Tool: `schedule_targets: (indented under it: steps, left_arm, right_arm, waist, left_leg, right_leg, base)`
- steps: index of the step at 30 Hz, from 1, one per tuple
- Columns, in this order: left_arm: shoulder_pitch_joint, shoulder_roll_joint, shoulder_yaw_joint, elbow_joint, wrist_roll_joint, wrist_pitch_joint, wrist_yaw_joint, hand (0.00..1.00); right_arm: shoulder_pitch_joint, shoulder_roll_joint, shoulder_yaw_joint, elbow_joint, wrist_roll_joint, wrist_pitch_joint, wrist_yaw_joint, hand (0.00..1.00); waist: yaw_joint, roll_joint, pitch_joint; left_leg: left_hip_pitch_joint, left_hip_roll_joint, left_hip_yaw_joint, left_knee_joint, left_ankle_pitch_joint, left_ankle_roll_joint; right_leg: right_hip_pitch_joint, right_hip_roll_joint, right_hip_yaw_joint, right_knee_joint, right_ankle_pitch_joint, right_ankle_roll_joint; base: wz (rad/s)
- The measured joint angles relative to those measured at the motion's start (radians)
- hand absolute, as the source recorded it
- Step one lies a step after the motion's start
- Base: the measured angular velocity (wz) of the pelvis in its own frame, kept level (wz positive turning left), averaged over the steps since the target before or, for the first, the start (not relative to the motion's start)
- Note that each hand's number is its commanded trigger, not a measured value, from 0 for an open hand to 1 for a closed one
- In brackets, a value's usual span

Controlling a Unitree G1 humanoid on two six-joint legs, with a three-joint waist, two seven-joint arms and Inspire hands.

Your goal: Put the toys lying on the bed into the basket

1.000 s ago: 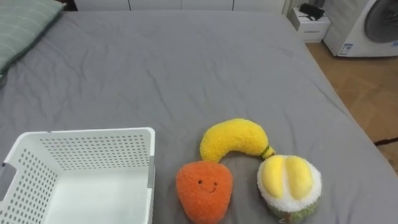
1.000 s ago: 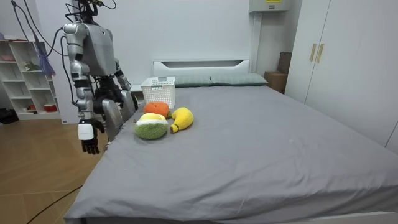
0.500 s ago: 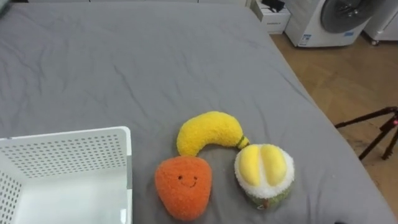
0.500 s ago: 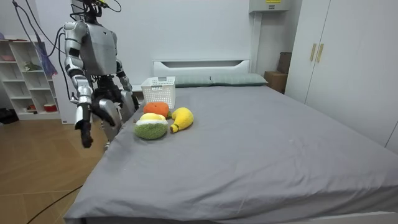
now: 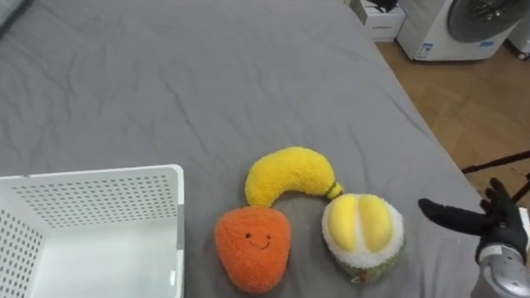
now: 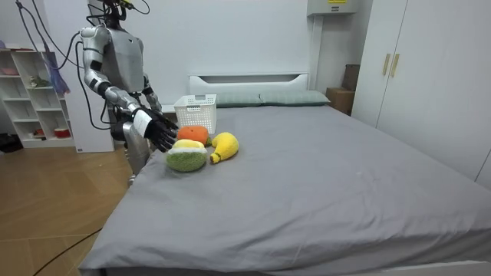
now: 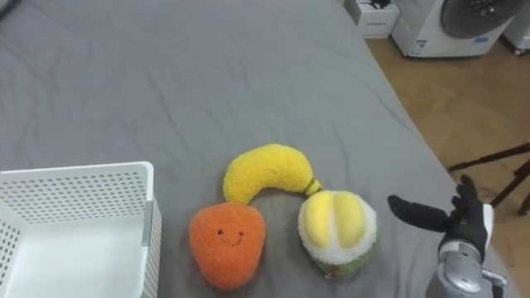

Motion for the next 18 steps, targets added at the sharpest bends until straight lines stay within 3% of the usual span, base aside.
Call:
schedule_targets:
  steps: [10, 14, 18]
  left_arm:
    - [0.003, -0.001, -0.036, -0.008, -0.031, -0.017, 0.015, 0.0]
    - [0.003, 0.006, -0.09, -0.009, -0.042, -0.019, 0.018, 0.0]
    - [0.001, 0.006, -0.101, -0.01, -0.036, -0.03, 0.018, 0.0]
  right_arm:
    - [0.0, 0.004, 0.055, 0.136, -0.268, 0.003, 0.127, 0.0]
    - [-0.017, 0.003, 0.15, 0.271, -0.337, 0.004, 0.142, 0.0]
    - [-0.023, 0.006, 0.176, 0.363, -0.404, 0.005, 0.177, 0.0]
  waist:
    - [0.026, -0.001, 0.0029]
    - [0.044, -0.005, 0.0059]
    - [0.062, -0.009, 0.0062]
  left_leg:
    - [0.001, -0.005, -0.019, 0.0, 0.0, 0.001]
    - [0.013, -0.005, -0.021, 0.0, 0.0, 0.0]
    - [0.014, -0.005, -0.024, -0.001, 0.0, 0.0]
  right_leg:
    - [0.008, 0.0, -0.007, -0.002, -0.001, 0.001]
    - [0.021, 0.0, -0.006, -0.003, -0.001, 0.001]
    - [0.024, 0.0, -0.008, -0.005, -0.002, 0.001]
  base:
    - [0.02]
    - [0.0]
    - [0.0]
